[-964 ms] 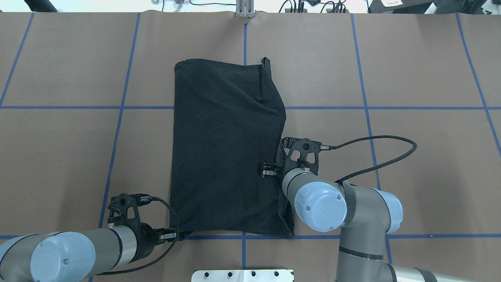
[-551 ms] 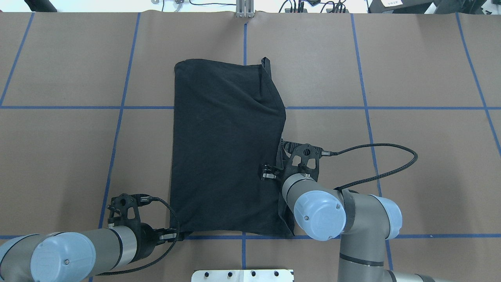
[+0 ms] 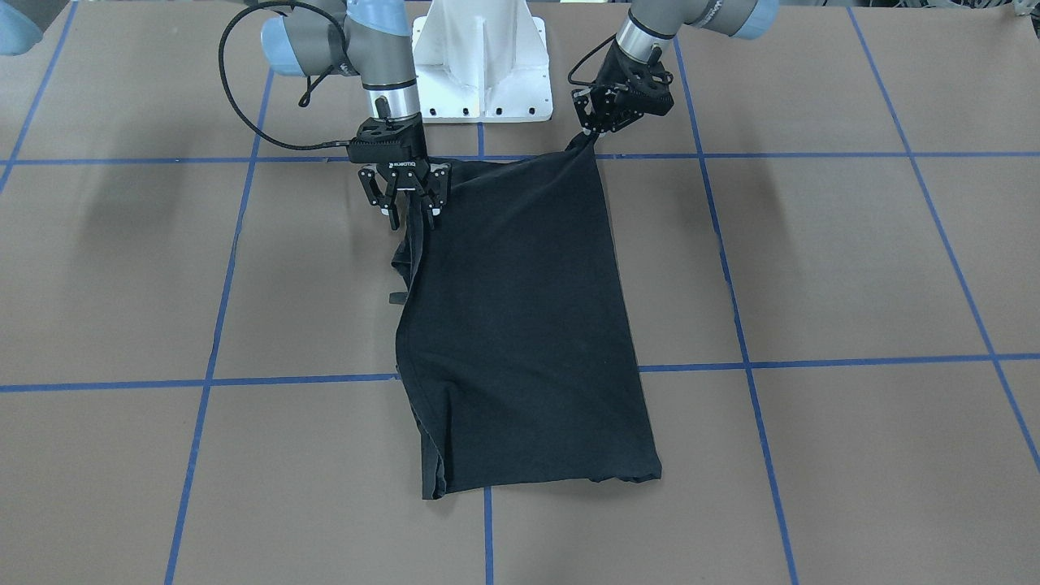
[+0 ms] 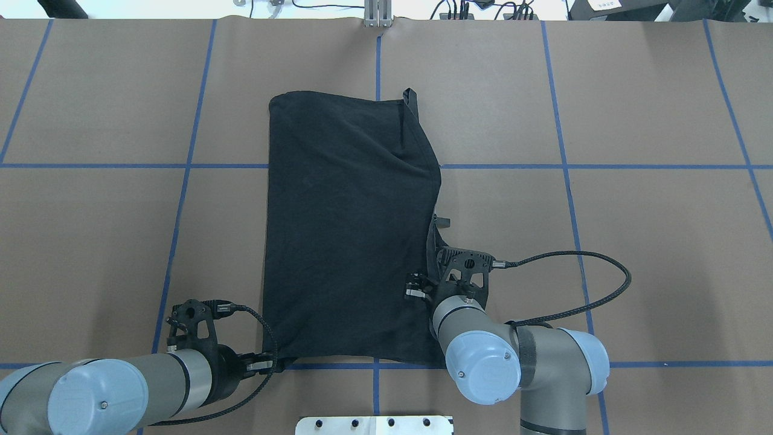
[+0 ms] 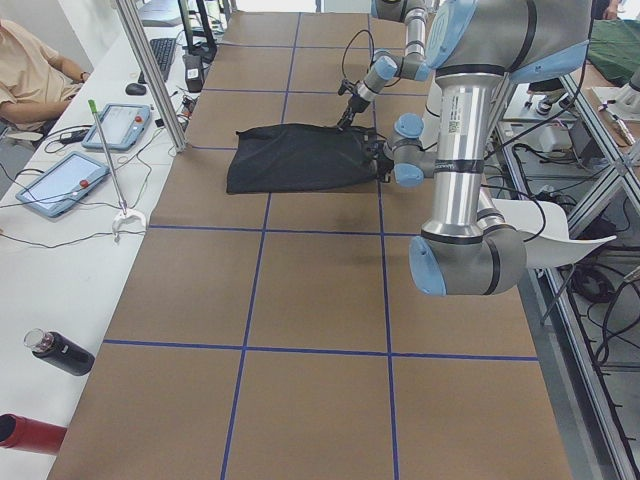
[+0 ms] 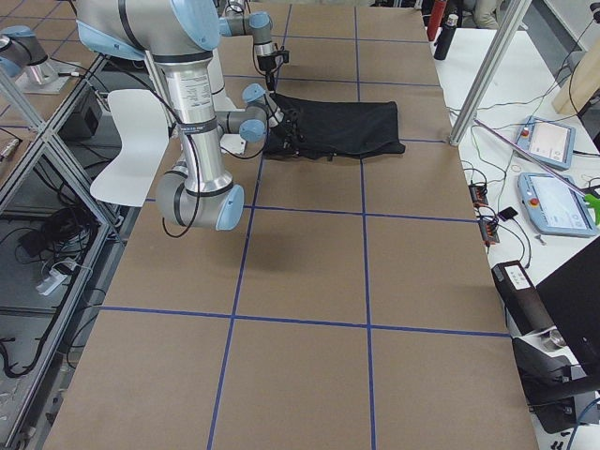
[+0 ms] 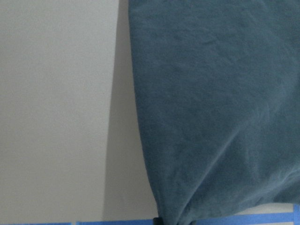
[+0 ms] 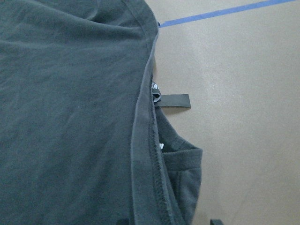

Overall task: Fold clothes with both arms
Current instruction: 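Grasp the near corners of the shirt with the left and right grippers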

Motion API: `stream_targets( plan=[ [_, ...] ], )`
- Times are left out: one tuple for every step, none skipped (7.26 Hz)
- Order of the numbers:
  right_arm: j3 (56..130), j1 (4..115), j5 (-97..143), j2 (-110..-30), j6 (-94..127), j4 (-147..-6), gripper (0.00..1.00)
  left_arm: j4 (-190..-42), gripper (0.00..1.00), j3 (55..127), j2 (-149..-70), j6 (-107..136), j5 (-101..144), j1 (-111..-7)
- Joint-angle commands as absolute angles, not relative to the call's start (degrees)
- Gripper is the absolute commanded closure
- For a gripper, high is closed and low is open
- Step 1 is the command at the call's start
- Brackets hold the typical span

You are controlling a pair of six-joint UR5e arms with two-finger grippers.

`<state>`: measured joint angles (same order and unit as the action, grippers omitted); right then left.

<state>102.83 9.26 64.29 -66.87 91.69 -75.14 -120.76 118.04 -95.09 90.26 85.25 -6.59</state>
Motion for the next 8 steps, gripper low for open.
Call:
stream_targets(
  plan=[
    [101.8, 9.1, 64.1, -66.6, 91.4, -75.1, 0.42, -120.8, 1.00, 118.0, -95.1, 90.3, 85.3, -6.6],
    [101.9, 9.2, 64.1, -66.3, 91.3, -75.1, 0.60, -120.8, 1.00, 118.0, -95.1, 90.3, 85.3, -6.6],
    [101.9, 9.2, 64.1, -66.3, 91.2, -75.1, 0.82, -120.8, 1.00, 118.0, -95.2, 90.3, 85.3, -6.6],
    [101.9, 9.2, 64.1, -66.4, 91.2, -75.1, 0.99, -120.8, 1.00, 118.0, -95.2, 90.3, 85.3, -6.6],
    [101.9, 9.2, 64.1, -66.5, 91.1, -75.1, 0.99, -120.8, 1.00, 118.0, -95.2, 90.3, 85.3, -6.6],
    [102.0, 9.3, 64.1, -66.8, 91.1, -75.2, 1.00, -120.8, 1.00, 118.0, -95.3, 90.3, 85.3, -6.6],
    [102.6, 9.4, 64.1, -66.8, 91.1, -75.1, 1.00, -120.8, 1.00, 118.0, -95.4, 90.3, 85.4, -6.6],
    [103.0, 9.5, 64.1, -66.8, 91.1, -75.1, 1.00, -120.8, 1.00, 118.1, -95.4, 90.3, 85.4, -6.6]
  ],
)
